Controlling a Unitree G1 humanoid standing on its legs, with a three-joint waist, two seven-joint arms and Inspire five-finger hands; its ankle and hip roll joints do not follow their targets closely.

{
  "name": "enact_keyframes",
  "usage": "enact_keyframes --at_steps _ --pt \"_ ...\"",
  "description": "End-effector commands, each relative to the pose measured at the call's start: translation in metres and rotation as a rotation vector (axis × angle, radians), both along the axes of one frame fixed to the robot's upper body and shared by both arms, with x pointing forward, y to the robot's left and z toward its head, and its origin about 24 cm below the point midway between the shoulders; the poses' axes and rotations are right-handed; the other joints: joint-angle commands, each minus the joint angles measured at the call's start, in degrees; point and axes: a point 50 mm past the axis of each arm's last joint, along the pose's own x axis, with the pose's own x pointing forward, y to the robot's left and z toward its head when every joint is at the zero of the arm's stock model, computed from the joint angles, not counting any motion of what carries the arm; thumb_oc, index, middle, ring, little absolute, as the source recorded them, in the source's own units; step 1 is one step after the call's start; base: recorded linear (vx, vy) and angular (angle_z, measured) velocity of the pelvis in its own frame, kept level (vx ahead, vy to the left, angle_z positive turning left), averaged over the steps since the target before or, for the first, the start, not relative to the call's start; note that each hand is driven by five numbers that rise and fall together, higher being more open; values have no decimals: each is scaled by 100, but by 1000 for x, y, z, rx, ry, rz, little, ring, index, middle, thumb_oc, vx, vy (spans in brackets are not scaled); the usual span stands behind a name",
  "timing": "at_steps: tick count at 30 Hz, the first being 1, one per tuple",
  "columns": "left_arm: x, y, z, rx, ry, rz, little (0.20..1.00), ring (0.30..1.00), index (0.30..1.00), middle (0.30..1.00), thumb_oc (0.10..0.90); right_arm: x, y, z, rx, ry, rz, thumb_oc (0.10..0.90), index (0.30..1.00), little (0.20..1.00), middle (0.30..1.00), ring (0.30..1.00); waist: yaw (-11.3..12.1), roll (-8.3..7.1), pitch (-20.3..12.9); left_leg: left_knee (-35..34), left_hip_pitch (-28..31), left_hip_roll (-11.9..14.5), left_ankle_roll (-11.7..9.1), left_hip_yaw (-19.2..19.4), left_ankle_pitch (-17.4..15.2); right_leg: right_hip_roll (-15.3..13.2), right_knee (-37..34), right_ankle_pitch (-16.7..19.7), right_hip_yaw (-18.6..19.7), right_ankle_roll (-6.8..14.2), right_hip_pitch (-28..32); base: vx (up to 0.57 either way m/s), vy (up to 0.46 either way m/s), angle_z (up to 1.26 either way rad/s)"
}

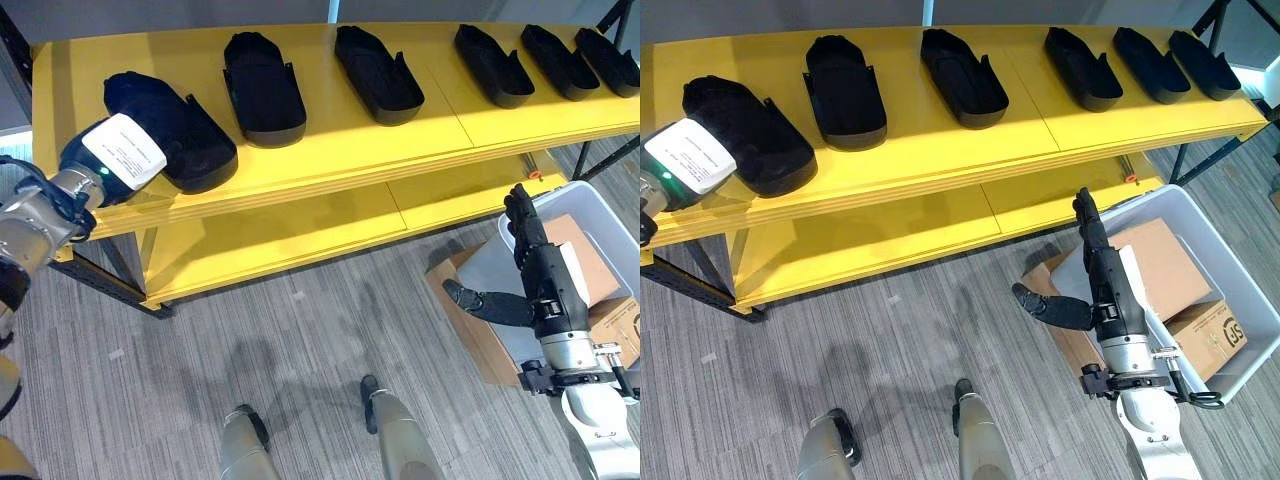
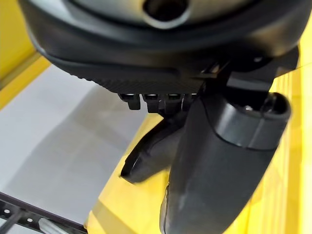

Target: Move parts from the plastic box to the shelf.

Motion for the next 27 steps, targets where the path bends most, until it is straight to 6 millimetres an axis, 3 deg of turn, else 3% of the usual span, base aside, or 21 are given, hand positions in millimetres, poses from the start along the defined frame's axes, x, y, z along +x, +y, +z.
enact_keyframes --at_steps 1,6,8,9,10,11,12,15,17,18,19,23,27 --pt "-25 3 80 -43 -321 -47 1000 1000 1000 1000 900 -11 -9 63 -88 -325 -24 900 1000 1000 1000 1000 69 126 -242 -87 372 116 34 -206 -62 -342 -214 70 -12 91 768 16 -27 9" --pt "-39 -10 90 -157 -433 -171 1000 1000 1000 1000 900 -13 -12 59 -72 -313 -52 900 1000 1000 1000 1000 245 53 -235 -211 543 48 13 -224 -33 -375 -178 9 -13 56 889 -5 -20 3" --pt "-46 -27 86 -306 -466 -282 1000 1000 1000 1000 900 -15 -16 53 -62 -286 -95 900 1000 1000 1000 1000 389 -2 -207 -330 594 24 38 -207 154 -399 -190 74 -73 -22 914 -20 -62 11" --pt "-48 -25 84 -312 -466 -277 1000 1000 1000 1000 900 -15 -16 53 -69 -284 -91 900 1000 1000 1000 1000 372 32 -228 -323 668 21 -11 -232 24 -395 -173 -25 -51 5 973 15 -53 16" --pt "-52 -24 78 -378 -488 -285 1000 1000 1000 1000 900 -15 -17 51 -71 -270 -102 900 1000 1000 1000 1000 402 40 -200 -407 693 19 27 -184 171 -400 -186 48 -75 -36 960 25 -52 20" --pt "-56 -37 67 -499 -476 -377 1000 1000 1000 1000 900 -14 -18 47 -54 -252 -116 900 1000 1000 1000 1000 459 44 -182 -480 793 13 6 -212 207 -409 -191 27 -100 -64 1048 -55 -52 19" --pt "-61 -33 64 -507 -479 -365 1000 1000 1000 1000 900 -13 -17 49 -63 -252 -104 900 1000 1000 1000 1000 400 87 -172 -496 825 14 5 -200 212 -408 -198 31 -93 -66 1068 21 -63 14" --pt "-68 -50 36 -775 -430 -462 1000 1000 1000 1000 900 -11 -17 44 -33 -228 -120 900 1000 1000 1000 1000 463 74 -150 -711 1020 -11 -29 -208 293 -403 -236 -2 -136 -114 1200 16 -58 8" --pt "-74 -59 13 -1023 -360 -515 1000 1000 1000 1000 900 -7 -16 41 -22 -206 -120 900 1000 1000 1000 1000 458 72 -102 -862 1202 -20 -53 -178 373 -394 -276 0 -171 -151 1341 13 -78 8" --pt "-75 -74 -4 -1174 -322 -574 1000 1000 1000 1000 900 -5 -12 40 0 -203 -104 900 1000 1000 1000 1000 480 40 -65 -947 1289 -40 -59 -189 423 -381 -288 3 -190 -175 1403 -2 -67 6" --pt "-76 -74 -4 -1177 -322 -572 1000 1000 1000 1000 900 -5 -12 40 -2 -203 -103 900 1000 1000 1000 1000 474 48 -56 -966 1316 -43 -60 -183 431 -384 -296 5 -190 -176 1422 1 -62 4" --pt "-74 -107 -32 -1589 -165 -684 1000 1000 1000 1000 900 1 -5 39 16 -195 -87 900 1000 1000 1000 1000 481 28 -1 -1224 1473 -63 -69 -191 612 -362 -372 44 -241 -217 1540 -5 -55 7" --pt "-65 -141 -45 -1875 -7 -785 1000 1000 1000 1000 900 5 3 40 11 -194 -52 900 1000 1000 1000 1000 456 15 52 -1386 1609 -72 -71 -184 722 -342 -365 37 -283 -236 1608 7 -48 5"
